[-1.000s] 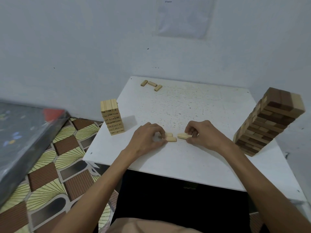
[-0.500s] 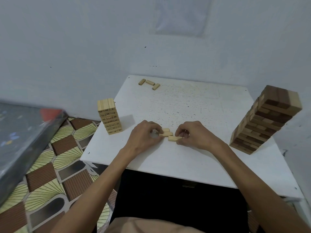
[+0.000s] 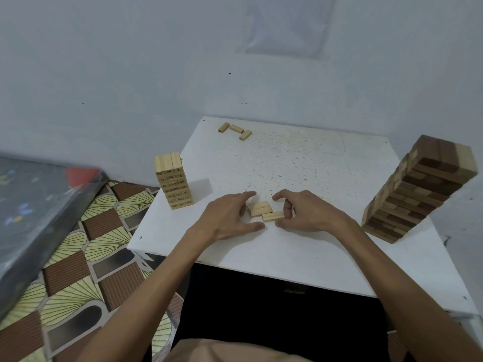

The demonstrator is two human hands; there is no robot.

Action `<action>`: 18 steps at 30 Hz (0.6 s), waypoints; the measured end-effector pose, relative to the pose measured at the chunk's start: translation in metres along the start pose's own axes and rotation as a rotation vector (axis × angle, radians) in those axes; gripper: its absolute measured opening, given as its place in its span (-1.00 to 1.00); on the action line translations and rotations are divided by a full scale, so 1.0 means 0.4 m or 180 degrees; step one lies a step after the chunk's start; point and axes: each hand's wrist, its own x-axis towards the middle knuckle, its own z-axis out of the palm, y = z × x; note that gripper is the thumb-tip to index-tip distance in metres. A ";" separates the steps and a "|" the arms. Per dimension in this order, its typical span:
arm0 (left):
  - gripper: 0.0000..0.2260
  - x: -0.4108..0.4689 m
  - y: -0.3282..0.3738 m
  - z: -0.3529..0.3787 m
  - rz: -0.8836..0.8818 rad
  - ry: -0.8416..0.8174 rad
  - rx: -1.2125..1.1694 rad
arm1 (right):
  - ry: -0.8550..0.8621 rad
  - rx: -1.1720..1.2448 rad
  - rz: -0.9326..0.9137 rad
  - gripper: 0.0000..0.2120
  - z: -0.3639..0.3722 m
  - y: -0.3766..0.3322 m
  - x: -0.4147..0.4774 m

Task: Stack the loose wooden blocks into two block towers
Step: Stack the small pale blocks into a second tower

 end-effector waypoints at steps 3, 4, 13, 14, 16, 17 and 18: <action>-0.33 0.007 0.015 -0.005 0.0045 -0.0022 -0.0011 | -0.0038 -0.0043 -0.0090 -0.46 -0.003 -0.010 0.008; -0.38 0.010 0.018 -0.008 0.0050 -0.0038 -0.0055 | -0.0042 -0.0048 -0.0106 -0.47 -0.003 -0.013 0.011; -0.61 0.028 0.039 -0.013 -0.0075 -0.0246 -0.0395 | -0.0177 0.0022 -0.0184 -0.53 -0.004 -0.025 0.027; -0.62 0.032 0.041 -0.013 -0.0119 -0.0277 -0.0395 | -0.0178 -0.0005 -0.0202 -0.53 -0.002 -0.025 0.029; -0.62 0.040 0.046 -0.012 -0.0185 -0.0353 -0.0390 | -0.0168 -0.0030 -0.0258 -0.53 0.001 -0.026 0.032; -0.62 0.043 0.049 -0.012 -0.0205 -0.0391 -0.0399 | -0.0170 -0.0023 -0.0281 -0.52 0.001 -0.027 0.034; -0.60 0.045 0.051 -0.012 -0.0218 -0.0420 -0.0406 | -0.0175 -0.0016 -0.0291 -0.52 0.000 -0.027 0.037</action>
